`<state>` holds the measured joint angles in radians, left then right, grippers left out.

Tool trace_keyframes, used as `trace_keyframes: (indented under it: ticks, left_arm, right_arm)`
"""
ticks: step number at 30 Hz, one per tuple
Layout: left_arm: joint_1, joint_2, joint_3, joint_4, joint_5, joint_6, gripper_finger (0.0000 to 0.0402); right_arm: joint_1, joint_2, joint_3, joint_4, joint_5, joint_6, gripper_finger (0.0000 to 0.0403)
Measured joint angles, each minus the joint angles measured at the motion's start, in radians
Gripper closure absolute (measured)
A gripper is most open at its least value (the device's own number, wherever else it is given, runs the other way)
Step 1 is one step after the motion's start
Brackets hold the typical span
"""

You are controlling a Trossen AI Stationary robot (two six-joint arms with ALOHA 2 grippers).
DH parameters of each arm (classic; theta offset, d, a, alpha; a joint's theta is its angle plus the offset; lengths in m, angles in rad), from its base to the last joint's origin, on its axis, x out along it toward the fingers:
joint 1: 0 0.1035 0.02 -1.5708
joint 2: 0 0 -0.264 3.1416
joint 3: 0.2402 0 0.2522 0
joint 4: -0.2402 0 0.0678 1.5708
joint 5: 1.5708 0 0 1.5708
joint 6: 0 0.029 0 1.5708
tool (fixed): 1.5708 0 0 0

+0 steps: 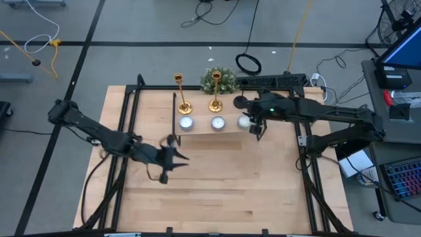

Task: Pick & Place candle stick holders
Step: Return to Home Position

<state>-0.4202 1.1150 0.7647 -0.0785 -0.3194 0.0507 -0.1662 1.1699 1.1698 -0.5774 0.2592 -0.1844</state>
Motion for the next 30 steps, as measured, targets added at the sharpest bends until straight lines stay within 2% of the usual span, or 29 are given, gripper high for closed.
trace_keyframes:
  ticks: [6, 10, 13, 16, 23, 30]
  left_arm:
    - [0.000, -0.209, 0.001, -0.074, -0.150, -0.008, 0.0314]
    - [0.000, -0.335, 0.001, -0.200, -0.233, -0.010, 0.0314]
    - [0.000, -0.410, -0.004, -0.266, -0.234, -0.020, 0.0314]
    - [0.000, -0.476, -0.057, -0.241, -0.235, 0.001, 0.0314]
    - [0.011, -0.592, -0.336, 0.038, -0.231, 0.091, 0.0314]
    - [0.032, -0.696, -0.458, 0.088, -0.237, 0.069, 0.0314]
  right_arm:
    - [0.074, -0.127, -0.001, -0.013, -0.014, 0.015, 0.0299]
    - [0.102, -0.234, -0.069, 0.011, -0.157, -0.018, 0.0309]
    - [0.113, -0.338, -0.207, 0.126, -0.191, -0.010, 0.0315]
    - [0.115, -0.461, -0.387, 0.295, -0.182, -0.011, 0.0320]
    - [0.115, -0.680, -0.768, 0.686, -0.241, 0.011, 0.0324]
    - [0.115, -0.809, -0.972, 0.821, -0.263, 0.063, 0.0324]
